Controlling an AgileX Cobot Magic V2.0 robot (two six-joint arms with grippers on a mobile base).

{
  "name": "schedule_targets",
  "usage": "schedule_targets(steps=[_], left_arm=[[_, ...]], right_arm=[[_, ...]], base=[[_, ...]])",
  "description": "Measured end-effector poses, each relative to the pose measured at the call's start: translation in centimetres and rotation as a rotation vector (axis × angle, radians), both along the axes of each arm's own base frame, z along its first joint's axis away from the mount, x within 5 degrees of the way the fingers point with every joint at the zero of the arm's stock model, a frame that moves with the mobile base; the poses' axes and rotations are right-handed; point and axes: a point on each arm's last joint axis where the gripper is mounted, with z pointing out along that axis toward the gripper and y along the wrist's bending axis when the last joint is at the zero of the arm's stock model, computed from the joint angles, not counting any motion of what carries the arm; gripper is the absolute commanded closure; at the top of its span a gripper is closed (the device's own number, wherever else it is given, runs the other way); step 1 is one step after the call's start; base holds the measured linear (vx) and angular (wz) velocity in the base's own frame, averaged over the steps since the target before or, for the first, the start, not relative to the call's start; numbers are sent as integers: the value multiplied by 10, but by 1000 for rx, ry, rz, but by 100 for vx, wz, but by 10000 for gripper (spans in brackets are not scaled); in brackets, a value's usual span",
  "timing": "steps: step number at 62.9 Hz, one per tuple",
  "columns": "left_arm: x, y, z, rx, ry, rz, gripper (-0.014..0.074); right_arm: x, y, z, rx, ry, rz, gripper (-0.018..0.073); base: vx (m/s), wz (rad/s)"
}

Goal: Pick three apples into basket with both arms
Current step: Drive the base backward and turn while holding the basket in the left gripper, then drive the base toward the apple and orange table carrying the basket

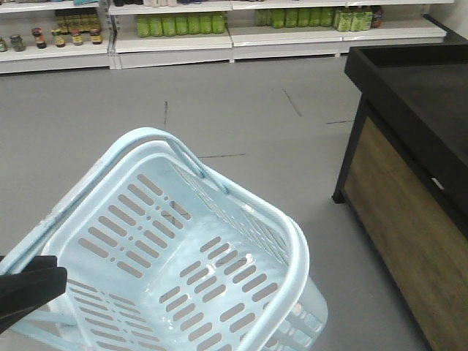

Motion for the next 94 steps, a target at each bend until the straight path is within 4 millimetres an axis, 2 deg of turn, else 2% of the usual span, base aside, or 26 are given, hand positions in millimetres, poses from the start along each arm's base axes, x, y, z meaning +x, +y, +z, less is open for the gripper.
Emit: schedule_targets(steps=[54, 94], left_arm=[[0, 0, 0, 0, 0, 0, 603], [0, 0, 0, 0, 0, 0, 603]], right_arm=[[0, 0, 0, 0, 0, 0, 564], [0, 0, 0, 0, 0, 0, 564]], base=[[15, 32], [19, 2]])
